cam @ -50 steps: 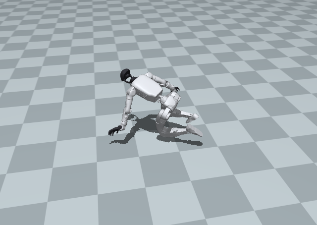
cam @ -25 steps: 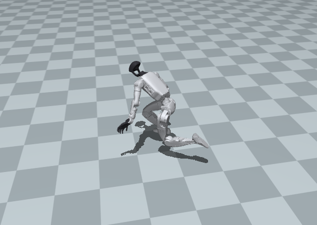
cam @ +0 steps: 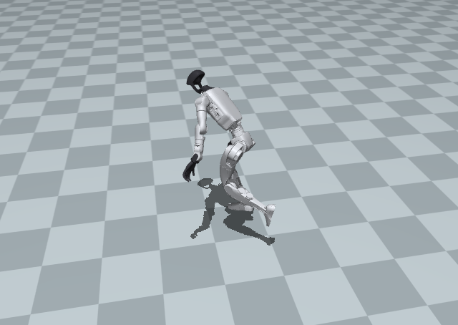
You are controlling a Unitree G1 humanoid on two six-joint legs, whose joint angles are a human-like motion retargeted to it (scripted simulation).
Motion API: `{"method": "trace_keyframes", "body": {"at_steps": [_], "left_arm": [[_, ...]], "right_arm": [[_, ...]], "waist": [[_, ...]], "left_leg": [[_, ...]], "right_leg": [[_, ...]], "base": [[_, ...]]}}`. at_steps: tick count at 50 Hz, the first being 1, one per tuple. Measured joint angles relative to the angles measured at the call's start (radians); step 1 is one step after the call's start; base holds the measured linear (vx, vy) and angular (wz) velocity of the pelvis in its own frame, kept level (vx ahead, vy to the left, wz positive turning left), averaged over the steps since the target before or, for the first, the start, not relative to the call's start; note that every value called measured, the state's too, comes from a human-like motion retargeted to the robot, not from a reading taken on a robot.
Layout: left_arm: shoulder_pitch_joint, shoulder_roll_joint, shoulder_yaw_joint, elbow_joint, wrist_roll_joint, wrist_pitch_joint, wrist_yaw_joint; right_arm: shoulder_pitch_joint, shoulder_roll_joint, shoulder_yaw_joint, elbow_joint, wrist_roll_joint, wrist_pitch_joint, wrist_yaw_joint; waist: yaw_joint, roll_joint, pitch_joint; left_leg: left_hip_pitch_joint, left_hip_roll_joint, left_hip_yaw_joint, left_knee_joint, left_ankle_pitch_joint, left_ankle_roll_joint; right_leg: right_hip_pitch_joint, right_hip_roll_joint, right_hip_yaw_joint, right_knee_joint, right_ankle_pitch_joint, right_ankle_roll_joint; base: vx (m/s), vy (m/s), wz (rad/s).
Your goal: Stand up
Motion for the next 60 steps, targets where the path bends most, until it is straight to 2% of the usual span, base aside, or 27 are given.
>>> {"method": "trace_keyframes", "body": {"at_steps": [3,7,10,13,14,15,18,21,25,28,29,30,33,35,37,39,43,47,50,52,53,55,57,60], "left_arm": [[0.086,-0.007,0.049,0.019,-0.029,-0.012,-0.023],[0.222,-0.001,0.097,0.039,-0.024,-0.022,-0.039],[0.307,0.016,0.125,0.048,0.001,-0.012,-0.040],[0.395,0.023,0.175,0.055,0.030,0.000,-0.028],[0.426,0.024,0.197,0.059,0.036,0.005,-0.024],[0.457,0.024,0.219,0.063,0.041,0.010,-0.021],[0.544,0.002,0.283,0.092,0.039,0.018,-0.029],[0.579,-0.019,0.326,0.122,0.043,0.025,-0.078],[0.570,-0.034,0.319,0.141,0.025,0.009,-0.150],[0.546,-0.053,0.291,0.134,0.012,-0.014,-0.179],[0.531,-0.059,0.277,0.133,0.009,-0.024,-0.187],[0.512,-0.065,0.261,0.132,0.005,-0.034,-0.196],[0.442,-0.080,0.218,0.138,0.021,-0.073,-0.255],[0.383,-0.091,0.193,0.147,0.031,-0.090,-0.309],[0.332,-0.107,0.176,0.152,0.033,-0.101,-0.352],[0.288,-0.126,0.156,0.154,0.022,-0.119,-0.381],[0.226,-0.166,0.131,0.133,-0.002,-0.171,-0.419],[0.167,-0.192,0.116,0.101,-0.023,-0.223,-0.443],[0.147,-0.202,0.104,0.081,-0.027,-0.253,-0.438],[0.137,-0.211,0.100,0.074,-0.018,-0.259,-0.435],[0.140,-0.215,0.099,0.071,-0.012,-0.260,-0.430],[0.153,-0.221,0.098,0.064,-0.006,-0.262,-0.420],[0.171,-0.226,0.095,0.058,-0.017,-0.266,-0.418],[0.194,-0.220,0.086,0.053,-0.033,-0.267,-0.420]], "right_arm": [[-0.003,0.008,0.037,0.013,0.015,-0.005,0.008],[0.037,0.025,0.074,0.005,0.016,-0.006,0.008],[0.072,0.040,0.092,-0.009,0.012,-0.008,0.005],[0.105,0.055,0.115,-0.012,0.019,-0.014,0.011],[0.112,0.060,0.125,-0.007,0.020,-0.014,0.015],[0.117,0.063,0.136,0.001,0.020,-0.014,0.019],[0.139,0.068,0.155,0.025,-0.005,0.002,0.044],[0.169,0.088,0.148,0.039,-0.001,0.019,0.063],[0.217,0.108,0.150,0.055,0.096,0.012,0.137],[0.254,0.117,0.132,0.060,0.125,0.014,0.207],[0.266,0.120,0.122,0.062,0.126,0.016,0.238],[0.279,0.122,0.111,0.064,0.125,0.018,0.270],[0.319,0.132,0.088,0.087,0.133,0.038,0.365],[0.342,0.138,0.071,0.114,0.139,0.053,0.424],[0.362,0.140,0.058,0.148,0.144,0.067,0.469],[0.385,0.142,0.041,0.177,0.148,0.082,0.502],[0.443,0.152,-0.001,0.205,0.151,0.095,0.535],[0.475,0.157,-0.035,0.229,0.172,0.096,0.559],[0.498,0.162,-0.050,0.246,0.181,0.101,0.561],[0.503,0.165,-0.066,0.261,0.182,0.105,0.567],[0.509,0.167,-0.070,0.264,0.183,0.106,0.571],[0.515,0.170,-0.077,0.264,0.185,0.108,0.578],[0.500,0.157,-0.075,0.263,0.188,0.114,0.587],[0.448,0.135,-0.068,0.261,0.194,0.118,0.597]], "waist": [[0.050,-0.023,0.021],[0.091,-0.030,0.006],[0.105,-0.021,-0.017],[0.124,-0.032,-0.024],[0.133,-0.032,-0.023],[0.143,-0.029,-0.021],[0.130,-0.044,-0.066],[0.112,-0.070,-0.104],[0.148,-0.074,-0.130],[0.141,-0.040,-0.158],[0.140,-0.027,-0.166],[0.142,-0.014,-0.174],[0.159,0.009,-0.194],[0.153,0.016,-0.197],[0.142,0.027,-0.195],[0.127,0.028,-0.197],[0.072,0.002,-0.185],[0.020,-0.046,-0.137],[-0.003,-0.055,-0.130],[-0.006,-0.049,-0.148],[-0.008,-0.044,-0.160],[-0.019,-0.040,-0.174],[0.001,-0.036,-0.178],[0.019,-0.028,-0.176]], "left_leg": [[-0.074,-0.050,-0.018,-0.084,-0.150,0.000],[-0.116,0.014,-0.173,-0.346,-0.205,0.004],[-0.096,0.033,-0.300,-0.625,-0.239,0.068],[0.021,0.090,-0.374,-0.951,-0.216,0.161],[0.074,0.122,-0.370,-1.027,-0.187,0.168],[0.130,0.155,-0.361,-1.092,-0.147,0.161],[0.206,0.135,-0.273,-1.041,-0.147,0.155],[0.231,0.090,-0.336,-1.001,-0.140,0.133],[0.311,0.134,-0.267,-1.000,-0.190,0.148],[0.358,0.168,-0.285,-1.021,-0.213,0.161],[0.372,0.182,-0.287,-1.027,-0.220,0.171],[0.384,0.198,-0.285,-1.032,-0.228,0.183],[0.429,0.226,-0.290,-1.055,-0.248,0.209],[0.460,0.234,-0.300,-1.067,-0.257,0.214],[0.493,0.244,-0.299,-1.079,-0.261,0.217],[0.530,0.246,-0.286,-1.101,-0.262,0.221],[0.618,0.217,-0.265,-1.132,-0.263,0.212],[0.738,0.145,-0.271,-1.143,-0.251,0.194],[0.818,0.128,-0.291,-1.147,-0.214,0.151],[0.840,0.120,-0.311,-1.123,-0.177,0.109],[0.849,0.120,-0.319,-1.111,-0.153,0.086],[0.872,0.107,-0.343,-1.078,-0.090,0.033],[0.887,0.056,-0.318,-1.032,0.015,0.000],[0.834,-0.026,-0.163,-0.840,0.195,0.000]], "right_leg": [[0.142,-0.066,-0.019,-0.148,0.052,-0.006],[0.341,-0.076,-0.093,-0.361,0.143,-0.068],[0.486,-0.069,-0.160,-0.494,0.178,-0.106],[0.639,-0.073,-0.175,-0.583,0.171,-0.116],[0.691,-0.063,-0.172,-0.602,0.166,-0.120],[0.742,-0.050,-0.165,-0.617,0.160,-0.123],[0.833,-0.040,-0.168,-0.618,0.145,-0.124],[0.866,-0.040,-0.152,-0.557,0.207,-0.099],[0.859,-0.009,-0.147,-0.384,0.382,-0.066],[0.797,0.033,-0.189,-0.205,0.533,-0.053],[0.765,0.046,-0.206,-0.138,0.555,-0.045],[0.730,0.061,-0.219,-0.069,0.565,-0.035],[0.619,0.076,-0.270,0.072,0.441,-0.017],[0.548,0.129,-0.236,0.093,0.396,0.030],[0.482,0.151,-0.224,0.056,0.370,0.060],[0.440,0.131,-0.232,-0.051,0.366,0.071],[0.408,0.043,-0.236,-0.366,0.411,0.089],[0.424,-0.052,-0.229,-0.678,0.467,0.121],[0.445,-0.079,-0.255,-0.771,0.493,0.100],[0.464,-0.058,-0.233,-0.745,0.521,0.037],[0.468,-0.051,-0.230,-0.726,0.518,0.019],[0.483,-0.046,-0.215,-0.712,0.585,-0.004],[0.483,-0.023,-0.099,-0.653,0.556,0.026],[0.488,-0.078,-0.117,-0.562,0.446,0.048]], "base": [[0.33,0.06,-0.41],[0.28,-0.34,0.24],[0.35,-0.15,0.48],[0.48,0.09,-0.04],[0.54,0.13,-0.55],[0.58,0.19,-0.54],[0.60,0.28,-0.25],[0.54,0.28,-0.06],[0.45,0.21,-0.45],[0.43,0.27,-0.22],[0.41,0.23,-0.18],[0.45,0.26,-0.33],[0.46,0.24,-0.44],[0.42,0.20,-0.18],[0.35,0.18,-0.09],[0.47,0.22,-0.01],[0.58,0.21,0.35],[0.59,0.11,0.43],[0.78,0.05,0.25],[0.74,0.05,0.11],[0.66,0.05,0.17],[0.78,0.09,0.11],[1.05,0.36,-0.53],[0.87,0.67,-0.34]]}}
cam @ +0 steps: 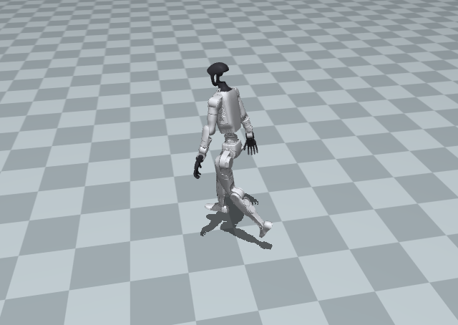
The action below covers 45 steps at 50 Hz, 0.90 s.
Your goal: Stand up
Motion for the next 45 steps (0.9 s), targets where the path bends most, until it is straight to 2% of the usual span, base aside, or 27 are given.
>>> {"method": "trace_keyframes", "body": {"at_steps": [3,5,8,10,12,15,17,20,23,25,28,30,32,33,35,37,39,41,45], "left_arm": [[0.034,0.022,-0.002,0.003,0.009,0.009,0.004],[0.067,0.038,0.010,0.006,0.023,0.017,0.010],[0.119,0.052,0.053,0.020,0.029,0.035,0.021],[0.157,0.060,0.096,0.031,0.028,0.047,0.021],[0.199,0.067,0.130,0.041,0.012,0.049,0.014],[0.266,0.092,0.178,0.048,-0.021,0.044,0.003],[0.310,0.104,0.219,0.053,-0.027,0.047,0.002],[0.372,0.106,0.277,0.076,-0.028,0.065,0.011],[0.426,0.112,0.325,0.113,-0.030,0.079,0.004],[0.460,0.111,0.361,0.129,-0.018,0.094,-0.006],[0.495,0.107,0.403,0.157,-0.023,0.120,-0.001],[0.506,0.105,0.418,0.182,-0.045,0.132,-0.006],[0.489,0.107,0.420,0.200,-0.070,0.140,-0.046],[0.465,0.112,0.413,0.205,-0.082,0.141,-0.074],[0.428,0.110,0.384,0.210,-0.115,0.130,-0.107],[0.394,0.100,0.351,0.209,-0.132,0.124,-0.117],[0.355,0.082,0.309,0.189,-0.119,0.118,-0.117],[0.305,0.063,0.255,0.165,-0.110,0.102,-0.115],[0.181,0.044,0.162,0.104,-0.085,0.061,-0.119]], "right_arm": [[-0.048,-0.005,0.020,-0.010,0.007,-0.001,-0.003],[-0.081,-0.007,0.039,-0.022,0.010,-0.004,-0.007],[-0.133,-0.016,0.070,-0.043,-0.007,-0.008,-0.004],[-0.167,-0.022,0.083,-0.069,-0.029,-0.009,-0.001],[-0.186,-0.026,0.094,-0.099,-0.038,-0.017,-0.016],[-0.217,-0.020,0.115,-0.142,-0.031,-0.044,-0.046],[-0.245,-0.016,0.123,-0.162,-0.031,-0.054,-0.052],[-0.283,-0.018,0.125,-0.172,-0.039,-0.062,-0.053],[-0.302,-0.016,0.135,-0.170,-0.044,-0.064,-0.056],[-0.302,-0.009,0.141,-0.168,-0.046,-0.069,-0.059],[-0.277,0.006,0.148,-0.166,-0.052,-0.081,-0.056],[-0.248,0.016,0.158,-0.156,-0.059,-0.081,-0.055],[-0.223,0.029,0.168,-0.131,-0.057,-0.073,-0.052],[-0.224,0.029,0.177,-0.108,-0.042,-0.068,-0.047],[-0.209,0.028,0.183,-0.073,-0.039,-0.060,-0.037],[-0.179,0.028,0.178,-0.057,-0.050,-0.049,-0.033],[-0.115,0.035,0.145,-0.045,-0.065,-0.040,-0.041],[-0.060,0.032,0.115,-0.036,-0.050,-0.042,-0.046],[0.030,0.030,0.069,-0.033,0.003,-0.052,-0.029]], "waist": [[0.008,-0.050,-0.006],[-0.004,-0.068,-0.001],[0.003,-0.094,0.002],[0.028,-0.105,0.010],[0.067,-0.118,0.017],[0.124,-0.125,0.018],[0.145,-0.107,0.015],[0.170,-0.072,0.019],[0.202,-0.039,0.017],[0.219,-0.032,0.010],[0.219,-0.050,-0.018],[0.206,-0.082,-0.042],[0.191,-0.113,-0.030],[0.186,-0.108,-0.018],[0.182,-0.059,-0.025],[0.182,-0.025,-0.036],[0.167,0.024,-0.054],[0.157,0.044,-0.072],[0.137,0.048,-0.091]], "left_leg": [[-0.132,-0.022,0.151,0.241,0.123,0.000],[-0.221,-0.042,0.156,0.397,0.136,0.000],[-0.334,-0.073,0.122,0.503,-0.045,0.000],[-0.414,-0.107,0.097,0.521,-0.144,0.000],[-0.464,-0.117,0.064,0.449,-0.213,0.000],[-0.535,-0.059,0.015,0.274,-0.241,0.000],[-0.558,0.003,-0.006,0.115,-0.231,0.040],[-0.550,0.080,-0.037,-0.163,-0.208,0.129],[-0.529,0.171,-0.001,-0.374,-0.224,0.192],[-0.513,0.200,0.041,-0.444,-0.217,0.240],[-0.488,0.166,-0.004,-0.401,-0.152,0.266],[-0.509,0.128,-0.042,-0.343,-0.167,0.287],[-0.538,0.100,-0.051,-0.208,-0.270,0.257],[-0.533,0.115,-0.092,-0.137,-0.341,0.220],[-0.483,0.198,-0.109,-0.102,-0.408,0.180],[-0.441,0.221,-0.127,-0.100,-0.458,0.178],[-0.368,0.241,-0.125,-0.137,-0.467,0.210],[-0.301,0.231,-0.127,-0.211,-0.446,0.236],[-0.177,0.236,-0.102,-0.331,-0.403,0.259]], "right_leg": [[0.049,-0.072,0.016,0.005,-0.066,-0.007],[0.094,-0.091,-0.003,0.013,-0.099,-0.029],[0.177,-0.097,-0.017,-0.004,-0.124,-0.068],[0.241,-0.103,-0.024,-0.025,-0.140,-0.068],[0.297,-0.096,-0.031,-0.039,-0.150,-0.069],[0.363,-0.041,-0.023,-0.070,-0.137,-0.078],[0.404,0.004,-0.019,-0.081,-0.126,-0.075],[0.480,0.058,-0.010,-0.082,-0.128,-0.089],[0.559,0.114,0.021,-0.064,-0.135,-0.106],[0.599,0.139,0.048,-0.037,-0.125,-0.099],[0.639,0.158,0.070,0.015,-0.061,-0.058],[0.651,0.157,0.070,0.062,0.056,0.006],[0.660,0.176,0.044,0.144,0.261,0.117],[0.640,0.224,-0.011,0.230,0.338,0.117],[0.555,0.287,-0.142,0.402,0.374,0.117],[0.475,0.300,-0.154,0.518,0.272,0.117],[0.365,0.308,-0.121,0.619,0.122,0.117],[0.253,0.267,-0.117,0.657,0.034,0.117],[0.086,0.179,-0.140,0.519,-0.042,0.097]], "base": [[0.72,0.27,0.20],[0.81,-0.08,0.41],[0.73,-0.21,0.05],[0.76,-0.10,-0.31],[0.69,-0.18,-0.53],[0.68,-0.24,-0.52],[0.72,0.00,-0.40],[0.68,0.16,-0.42],[0.89,0.26,-0.67],[0.88,0.29,-0.67],[0.86,0.32,-0.25],[0.88,0.31,0.03],[0.94,0.02,0.09],[0.89,-0.33,0.05],[0.86,-0.18,-0.26],[0.55,0.36,-0.31],[0.79,0.88,0.15],[0.83,0.72,0.26],[0.68,0.35,0.34]]}}
